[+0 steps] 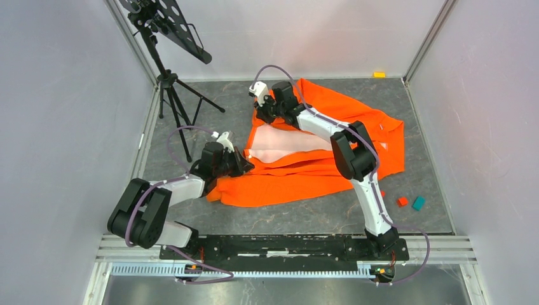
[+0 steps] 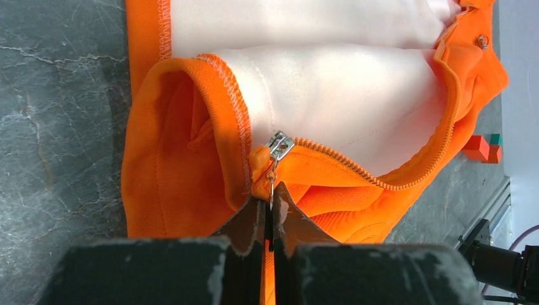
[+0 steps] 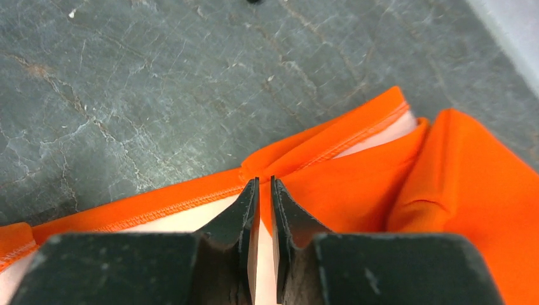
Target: Zip up the jacket
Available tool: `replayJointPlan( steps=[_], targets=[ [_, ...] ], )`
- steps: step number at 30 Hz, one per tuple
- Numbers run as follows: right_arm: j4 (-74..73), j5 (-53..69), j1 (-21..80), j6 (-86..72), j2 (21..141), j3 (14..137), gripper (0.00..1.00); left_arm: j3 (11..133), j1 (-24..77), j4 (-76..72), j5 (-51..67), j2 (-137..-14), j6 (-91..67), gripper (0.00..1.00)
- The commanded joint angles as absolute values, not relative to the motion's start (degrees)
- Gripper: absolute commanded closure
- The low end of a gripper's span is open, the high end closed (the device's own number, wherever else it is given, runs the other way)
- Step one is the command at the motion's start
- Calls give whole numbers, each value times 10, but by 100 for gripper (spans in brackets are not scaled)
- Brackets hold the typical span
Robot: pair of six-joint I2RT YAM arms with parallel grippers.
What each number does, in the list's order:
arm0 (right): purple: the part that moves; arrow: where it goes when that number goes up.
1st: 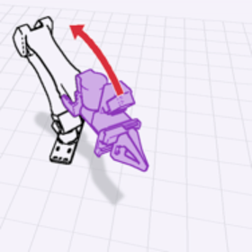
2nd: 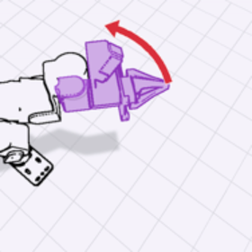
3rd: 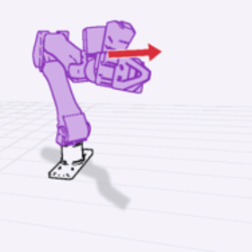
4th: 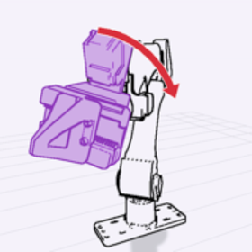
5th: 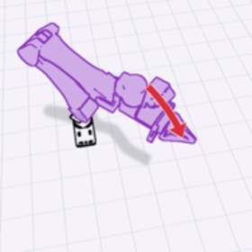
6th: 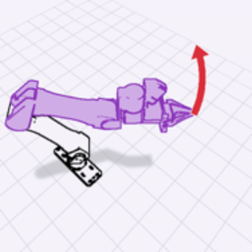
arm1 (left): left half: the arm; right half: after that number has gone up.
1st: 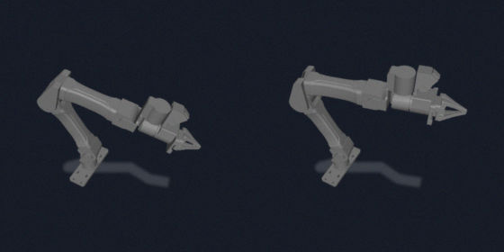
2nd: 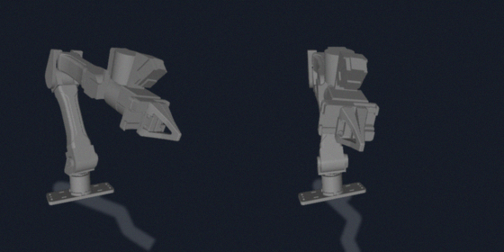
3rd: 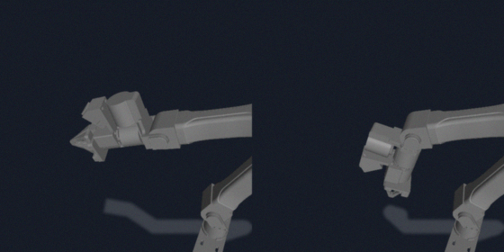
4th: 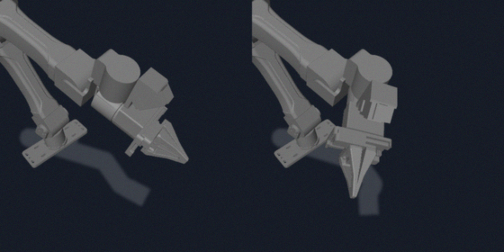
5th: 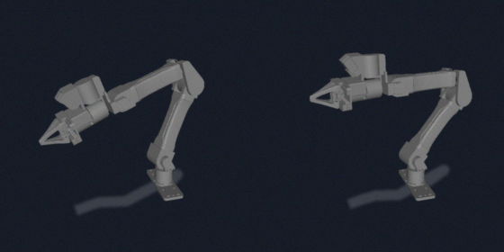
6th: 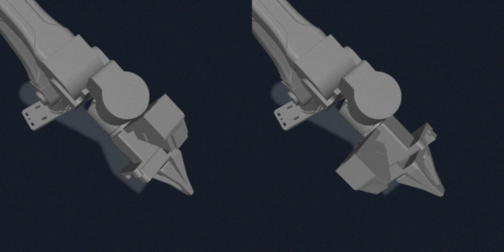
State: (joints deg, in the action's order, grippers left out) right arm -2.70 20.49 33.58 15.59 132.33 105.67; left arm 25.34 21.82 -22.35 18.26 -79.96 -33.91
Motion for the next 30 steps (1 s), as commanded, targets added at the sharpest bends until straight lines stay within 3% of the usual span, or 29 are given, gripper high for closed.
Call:
replayJointPlan(
  steps=[1,14,19,30],
  targets=[
    [-5,219,345,113,1347,1070,83,273,212,-212,201,-800,-355,98],
    [33,242,346,79,1334,1005,82,281,209,-203,214,-803,-360,98],
    [105,296,355,43,1302,917,64,281,208,-203,222,-812,-361,98],
    [112,149,337,56,1325,937,61,279,207,-193,227,-795,-365,98]
  ],
)
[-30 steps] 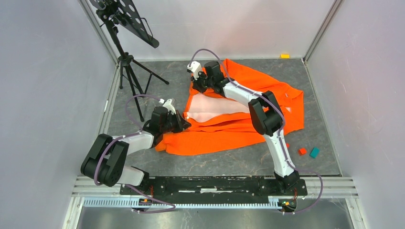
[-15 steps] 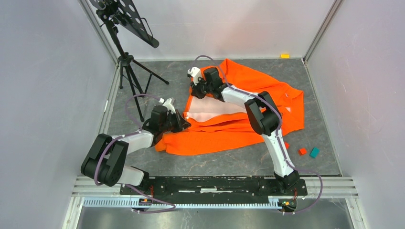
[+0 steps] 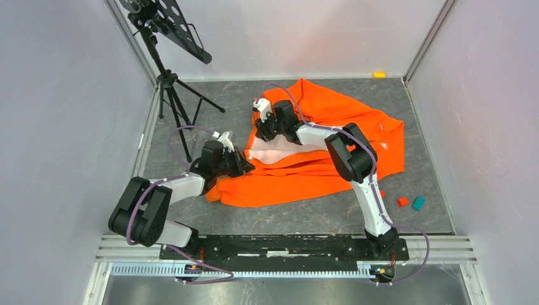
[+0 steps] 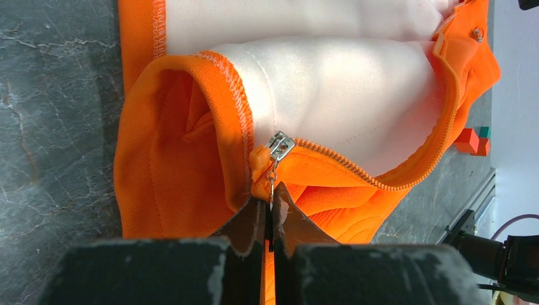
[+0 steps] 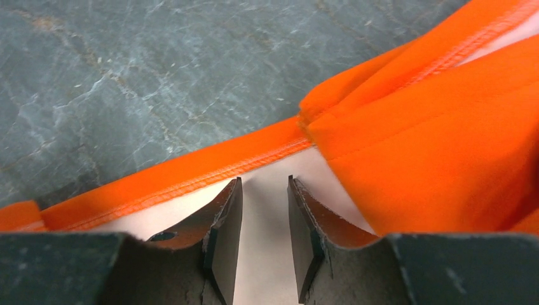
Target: Zip up the jacket
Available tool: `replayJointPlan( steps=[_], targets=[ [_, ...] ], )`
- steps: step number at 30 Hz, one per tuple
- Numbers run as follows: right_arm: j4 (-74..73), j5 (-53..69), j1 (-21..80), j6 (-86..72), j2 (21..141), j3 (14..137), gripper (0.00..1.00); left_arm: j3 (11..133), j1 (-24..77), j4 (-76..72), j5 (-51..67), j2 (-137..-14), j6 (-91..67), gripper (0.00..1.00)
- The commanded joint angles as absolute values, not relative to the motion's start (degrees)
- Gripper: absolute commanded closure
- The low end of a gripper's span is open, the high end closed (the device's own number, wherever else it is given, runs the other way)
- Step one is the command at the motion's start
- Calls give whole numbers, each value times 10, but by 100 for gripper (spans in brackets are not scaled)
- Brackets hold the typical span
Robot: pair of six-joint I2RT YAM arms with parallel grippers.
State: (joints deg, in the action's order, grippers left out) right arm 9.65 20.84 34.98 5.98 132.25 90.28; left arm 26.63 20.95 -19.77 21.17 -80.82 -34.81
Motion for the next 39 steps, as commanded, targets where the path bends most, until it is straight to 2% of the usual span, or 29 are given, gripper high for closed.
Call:
replayJointPlan(
  steps=[1,9,16,20,26,32,34,39],
  targets=[
    [117,151,332,52,1328,943,61,278,207,-190,226,-792,-363,98],
    [153,191,319,57,1336,969,59,280,204,-185,221,-801,-358,98],
    [124,203,317,45,1397,1048,59,277,203,-205,236,-819,-373,98],
    [130,220,317,52,1403,1047,57,276,199,-201,234,-814,-372,98],
    [126,291,317,110,1395,1033,44,281,195,-199,234,-815,-370,98],
    [54,306,316,185,1402,1062,40,286,193,-199,238,-818,-373,98],
    [35,294,316,203,1408,1080,41,289,193,-199,240,-818,-374,98],
    [5,283,317,206,1433,1130,58,293,193,-199,242,-821,-377,98]
  ],
)
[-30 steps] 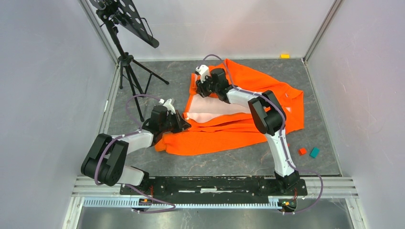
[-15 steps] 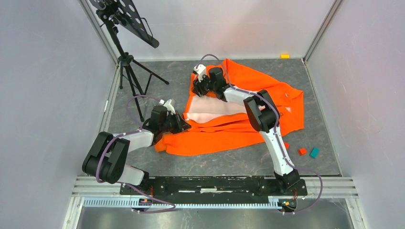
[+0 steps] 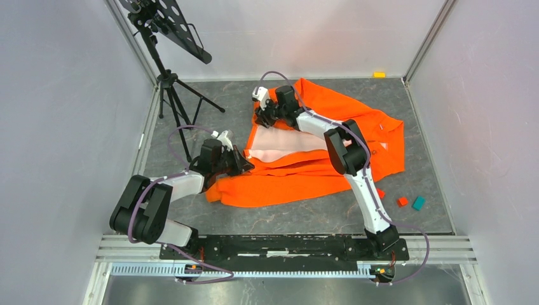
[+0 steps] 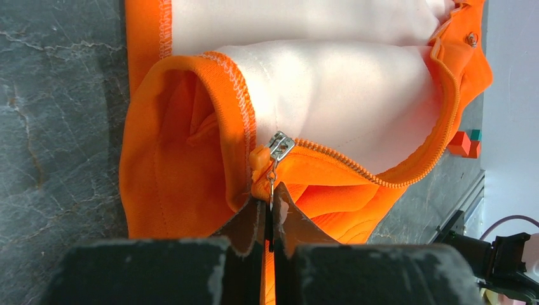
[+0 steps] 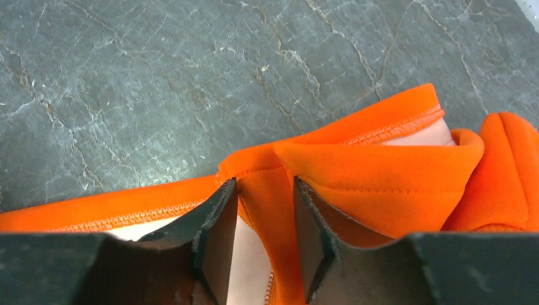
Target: Zip up the jacket
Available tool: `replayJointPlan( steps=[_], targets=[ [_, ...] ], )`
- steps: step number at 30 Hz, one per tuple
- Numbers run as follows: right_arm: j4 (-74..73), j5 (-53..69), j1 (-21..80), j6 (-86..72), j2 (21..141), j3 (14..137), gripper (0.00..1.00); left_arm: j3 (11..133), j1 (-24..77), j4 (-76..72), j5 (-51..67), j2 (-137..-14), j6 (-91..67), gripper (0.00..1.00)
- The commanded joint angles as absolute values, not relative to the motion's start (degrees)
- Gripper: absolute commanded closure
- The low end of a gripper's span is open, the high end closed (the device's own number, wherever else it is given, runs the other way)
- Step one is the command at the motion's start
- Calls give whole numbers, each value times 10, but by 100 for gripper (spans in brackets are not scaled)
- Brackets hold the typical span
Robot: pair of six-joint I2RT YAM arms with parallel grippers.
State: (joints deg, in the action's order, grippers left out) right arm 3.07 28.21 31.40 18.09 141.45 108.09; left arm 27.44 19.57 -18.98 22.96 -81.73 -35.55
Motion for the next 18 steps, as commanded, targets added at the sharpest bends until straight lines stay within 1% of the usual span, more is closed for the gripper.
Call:
replayJointPlan(
  steps=[1,2,5,8,9,11,15,18],
  targets=[
    [5,291,318,206,1434,1131,60,293,192,-199,242,-820,-376,98],
    [5,309,319,211,1434,1130,60,293,192,-198,242,-821,-377,98],
    [-6,321,323,229,1432,1130,52,292,192,-198,243,-821,-377,98],
    [-24,311,326,232,1433,1133,51,292,190,-197,243,-822,-377,98],
    [-26,307,325,231,1433,1133,52,292,189,-197,243,-822,-377,98],
    [-26,301,325,229,1433,1134,57,293,189,-197,244,-823,-377,98],
    [-15,291,325,220,1437,1137,77,295,189,-197,246,-824,-377,98],
    [19,294,325,201,1425,1119,82,293,189,-198,247,-824,-370,98]
  ],
)
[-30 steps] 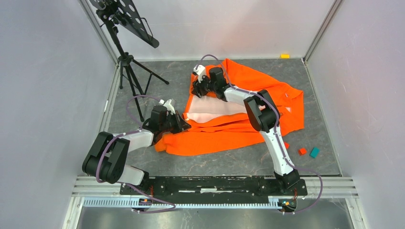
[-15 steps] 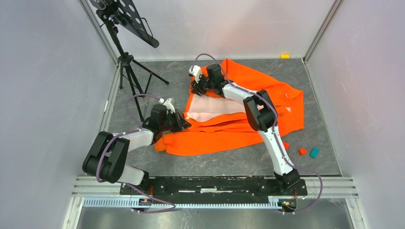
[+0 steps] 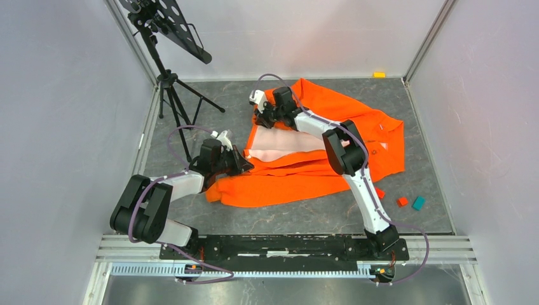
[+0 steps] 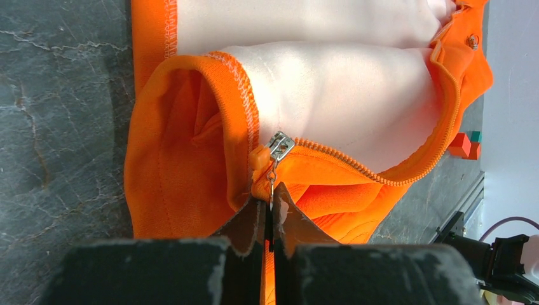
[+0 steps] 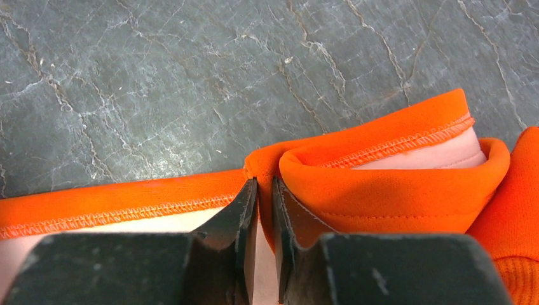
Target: Zip up the jacket
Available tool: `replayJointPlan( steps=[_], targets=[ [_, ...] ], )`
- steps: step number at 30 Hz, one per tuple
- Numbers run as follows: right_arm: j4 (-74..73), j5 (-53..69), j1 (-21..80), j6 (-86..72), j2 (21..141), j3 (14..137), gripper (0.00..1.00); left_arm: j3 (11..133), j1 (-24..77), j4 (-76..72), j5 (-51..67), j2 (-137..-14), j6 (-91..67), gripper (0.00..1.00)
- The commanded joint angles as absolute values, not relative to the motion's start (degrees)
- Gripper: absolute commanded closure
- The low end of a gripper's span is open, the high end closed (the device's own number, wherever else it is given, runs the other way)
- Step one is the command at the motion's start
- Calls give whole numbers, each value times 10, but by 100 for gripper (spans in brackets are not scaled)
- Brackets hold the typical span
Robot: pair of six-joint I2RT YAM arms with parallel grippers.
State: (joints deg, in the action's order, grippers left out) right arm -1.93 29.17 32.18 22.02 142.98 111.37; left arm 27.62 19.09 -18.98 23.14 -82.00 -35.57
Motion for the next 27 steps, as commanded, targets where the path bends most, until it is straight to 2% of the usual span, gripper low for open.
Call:
replayJointPlan(
  steps=[1,8,16,21,25,27],
  targets=[
    [26,301,325,196,1418,1114,83,292,188,-198,244,-822,-367,98],
    [70,306,324,142,1339,1049,99,297,184,-218,223,-821,-350,98],
    [-13,328,322,77,1242,1013,100,334,182,-166,198,-794,-256,98],
    [-60,370,322,53,1204,981,100,411,181,-107,235,-809,-174,98],
    [-49,383,319,51,1208,979,96,456,181,-69,270,-835,-135,98],
    [-35,384,318,53,1222,988,99,451,181,-72,270,-838,-149,98]
  ],
)
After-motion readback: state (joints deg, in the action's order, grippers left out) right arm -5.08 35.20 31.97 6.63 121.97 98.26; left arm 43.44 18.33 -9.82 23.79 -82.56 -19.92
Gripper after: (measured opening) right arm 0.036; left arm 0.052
